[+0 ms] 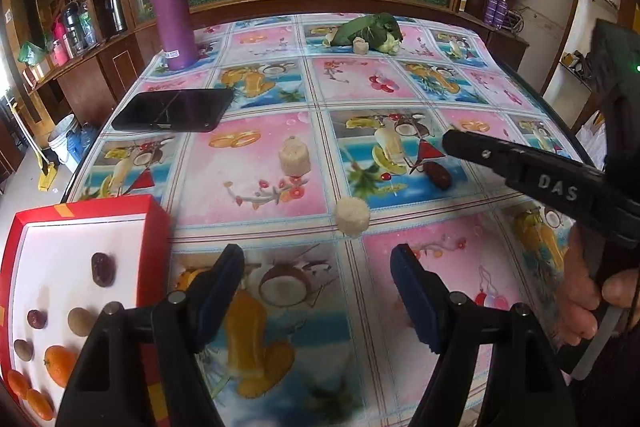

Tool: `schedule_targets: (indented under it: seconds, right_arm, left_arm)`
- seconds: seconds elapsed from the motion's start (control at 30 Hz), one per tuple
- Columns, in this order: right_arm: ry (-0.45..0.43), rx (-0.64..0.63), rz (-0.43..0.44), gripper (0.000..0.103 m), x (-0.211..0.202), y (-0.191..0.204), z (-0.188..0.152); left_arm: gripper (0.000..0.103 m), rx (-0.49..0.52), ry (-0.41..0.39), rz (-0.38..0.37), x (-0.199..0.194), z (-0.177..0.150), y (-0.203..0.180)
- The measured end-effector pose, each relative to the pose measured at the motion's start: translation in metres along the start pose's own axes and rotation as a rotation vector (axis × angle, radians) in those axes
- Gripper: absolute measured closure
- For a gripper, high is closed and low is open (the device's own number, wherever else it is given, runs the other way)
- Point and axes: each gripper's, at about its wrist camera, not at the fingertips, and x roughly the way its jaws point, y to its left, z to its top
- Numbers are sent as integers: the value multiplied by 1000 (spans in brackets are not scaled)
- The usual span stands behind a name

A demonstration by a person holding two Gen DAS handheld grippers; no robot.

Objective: Organize fruits
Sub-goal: 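Grasp a beige cube with the left tool while the right tool grasps another cube, then carry both beige cubes in the two tools over the tray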

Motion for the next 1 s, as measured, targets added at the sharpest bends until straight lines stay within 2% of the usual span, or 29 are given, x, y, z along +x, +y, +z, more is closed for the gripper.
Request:
schedule_targets:
  seconds: [0.1,0.27,0.33,0.5,0.63,0.87,1.0]
  right_arm:
    - [-20,46,12,85,-6,-7,5]
    - [-17,62,24,85,-8,-9,6]
    - [-22,60,31,85,-10,-9,6]
    - [-37,56,33,85,-13,-7,5]
    - [-33,59,22,85,-12,-8,4]
    - [-64,60,19,85,-15,-10,5]
    - [-87,76,12,85,-16,-15,4]
  left_arm:
    - [26,-1,12,-17,13,8,-8]
    - [38,3,30,-6,31,16,-19]
    - [50,-4,47,7,38,17,-19]
    - [64,-13,68,-1,50,17,-19]
    - [71,-8,51,5,51,17,-21]
    - [75,-2,25,12,44,12,-24]
    - [75,9,-39,23,18,6,-25]
